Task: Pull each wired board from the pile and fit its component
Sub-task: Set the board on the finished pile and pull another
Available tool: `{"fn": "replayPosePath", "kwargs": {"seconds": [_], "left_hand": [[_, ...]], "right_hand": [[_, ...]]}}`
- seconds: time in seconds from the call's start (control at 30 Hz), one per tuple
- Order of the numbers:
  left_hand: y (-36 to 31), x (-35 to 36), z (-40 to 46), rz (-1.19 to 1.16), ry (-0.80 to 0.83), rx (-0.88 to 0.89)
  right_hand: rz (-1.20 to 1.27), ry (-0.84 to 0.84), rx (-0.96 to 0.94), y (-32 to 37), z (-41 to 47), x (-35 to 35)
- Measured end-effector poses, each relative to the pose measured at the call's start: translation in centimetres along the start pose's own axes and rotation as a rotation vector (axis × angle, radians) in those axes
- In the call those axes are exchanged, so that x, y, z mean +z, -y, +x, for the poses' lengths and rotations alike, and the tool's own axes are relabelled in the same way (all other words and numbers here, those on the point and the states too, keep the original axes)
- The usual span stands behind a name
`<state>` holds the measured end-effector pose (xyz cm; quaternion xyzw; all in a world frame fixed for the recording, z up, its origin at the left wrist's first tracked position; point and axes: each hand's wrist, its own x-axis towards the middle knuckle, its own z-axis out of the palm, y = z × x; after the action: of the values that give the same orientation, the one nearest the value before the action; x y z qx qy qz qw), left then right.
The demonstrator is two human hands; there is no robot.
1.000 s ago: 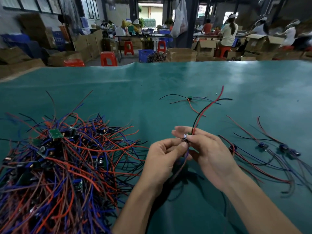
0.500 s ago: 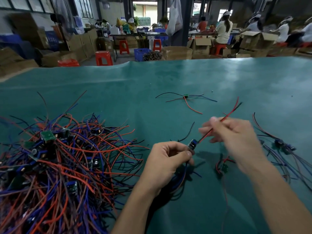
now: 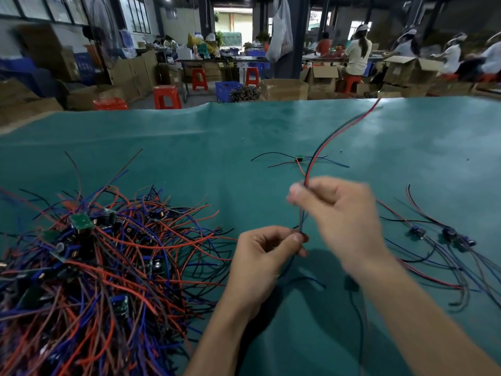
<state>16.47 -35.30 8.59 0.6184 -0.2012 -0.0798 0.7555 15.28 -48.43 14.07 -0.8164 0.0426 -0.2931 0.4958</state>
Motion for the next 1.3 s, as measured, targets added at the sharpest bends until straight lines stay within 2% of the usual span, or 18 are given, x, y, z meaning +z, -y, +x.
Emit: {"fn": "replayPosePath", "kwargs": {"seconds": [0.07,0.13,0.17,0.23,0.27,0.3,0.37,0.43,0.53,0.6,0.67,0.8,0.93,1.03,1.1,1.17,1.23,1.3], "left_hand": [[0.2,-0.1,0.0,0.035,0.01,-0.009],[0.6,0.0,0.0,0.067,-0.02,-0.029],[0.7,0.0,0.0,0.085,-0.044,-0.045],[1.0,0.0,0.1,0.14,-0.091,-0.066],[1.2,0.0,0.2,0.17,-0.112,-0.065],[1.3,-0.1,0.3,0.197,-0.133,-0.06],[1.5,-0.2,0.3,0.227,-0.17,-0.045],[1.4,-0.2,0.5,0.182,-0.183,-0.059],[1.6,-0.2,0.7,0.119,-0.193,-0.096],[1.6,-0.2,0.6,0.185,-0.146,-0.087],[1.6,-0.1,0.5,0.176,-0.116,-0.1],[1.2,0.0,0.8,0.041,-0.154,-0.157],[0.3,-0.2,1.1,-0.227,-0.215,-0.198],[0.0,-0.4,1.1,-0.27,-0.24,-0.199],[0.3,-0.2,0.8,-0.167,-0.237,-0.159],[0.7,0.1,0.5,-0.009,-0.214,-0.105],[1.1,0.2,0.3,0.258,-0.135,-0.021],[1.4,0.3,0.1,0.579,0.015,0.07]], "right_hand": [[0.09,-0.083,-0.044,2.3,3.3,-0.6],[0.153,-0.006,-0.102,5.1,6.3,0.6],[0.112,0.151,-0.13,6.5,7.5,1.9],[-0.042,0.578,-0.077,8.2,9.2,5.1],[-0.146,0.727,-0.018,7.9,10.2,6.5],[-0.286,0.772,0.013,6.9,11.5,7.4],[-0.67,0.584,-0.009,2.8,14.6,7.6],[-0.96,0.377,0.103,-2.4,16.5,5.8],[-1.073,0.383,0.348,-9.3,16.4,3.5],[-1.003,0.371,0.368,-11.2,16.4,3.0],[-0.869,0.371,0.352,-10.0,15.9,2.9],[-0.412,0.244,0.179,-4.3,10.1,1.1],[-0.29,0.415,-0.053,-0.6,-1.2,-1.5],[-0.32,0.56,-0.035,0.0,-5.9,-2.2],[-0.332,0.58,0.034,-0.3,-5.8,-2.2],[-0.172,0.451,0.156,-0.5,-4.2,-1.9],[-0.042,0.292,0.295,-0.7,-2.1,-1.4],[0.023,0.321,0.432,-0.7,-0.9,-0.5]]}}
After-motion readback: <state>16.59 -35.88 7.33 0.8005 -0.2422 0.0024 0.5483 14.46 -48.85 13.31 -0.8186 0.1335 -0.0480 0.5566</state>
